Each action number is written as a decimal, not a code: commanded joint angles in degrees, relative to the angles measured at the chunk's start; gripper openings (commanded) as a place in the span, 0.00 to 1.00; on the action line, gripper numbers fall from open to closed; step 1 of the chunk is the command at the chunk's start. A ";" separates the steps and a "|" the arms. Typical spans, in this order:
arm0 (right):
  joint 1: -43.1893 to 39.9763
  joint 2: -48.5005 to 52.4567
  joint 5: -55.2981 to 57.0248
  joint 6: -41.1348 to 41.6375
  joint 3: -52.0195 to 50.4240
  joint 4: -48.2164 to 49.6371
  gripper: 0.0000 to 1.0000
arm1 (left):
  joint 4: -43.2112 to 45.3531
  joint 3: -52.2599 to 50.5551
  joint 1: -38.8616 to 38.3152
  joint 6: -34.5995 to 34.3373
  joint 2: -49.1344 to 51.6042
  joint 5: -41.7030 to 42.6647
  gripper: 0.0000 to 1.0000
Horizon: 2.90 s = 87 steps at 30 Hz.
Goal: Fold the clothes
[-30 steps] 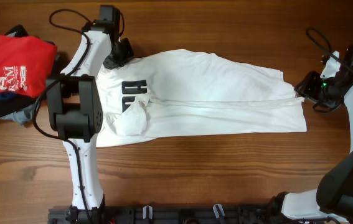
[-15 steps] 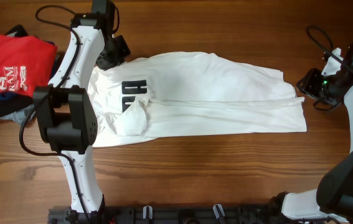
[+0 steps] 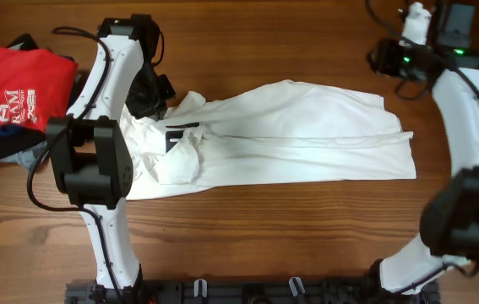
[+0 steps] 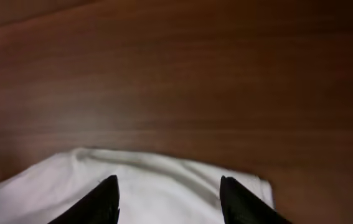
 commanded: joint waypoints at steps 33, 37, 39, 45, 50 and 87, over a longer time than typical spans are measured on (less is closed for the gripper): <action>4.92 21.86 -0.66 -4.74 0.48 -9.33 0.04 | 7.56 -7.78 -1.70 -0.57 -0.59 -0.94 0.04; 4.39 18.23 17.27 8.35 1.29 -7.15 0.04 | 7.56 -7.78 -1.70 -0.55 -0.59 -0.96 0.04; 3.98 14.78 17.57 7.78 3.26 -5.70 0.06 | 7.56 -7.78 -1.70 -0.55 -0.59 -0.96 0.04; 3.96 10.14 14.36 2.93 4.68 -13.81 0.11 | 7.78 -7.78 -1.70 -0.55 -0.59 -0.98 0.04; 3.96 10.27 21.55 -2.10 4.48 -26.47 0.37 | 7.78 -7.78 -1.70 -0.55 -0.59 -0.98 0.04; -2.73 11.91 20.76 20.13 9.51 -10.99 0.04 | 11.39 1.03 1.14 -0.33 -1.95 -0.96 0.04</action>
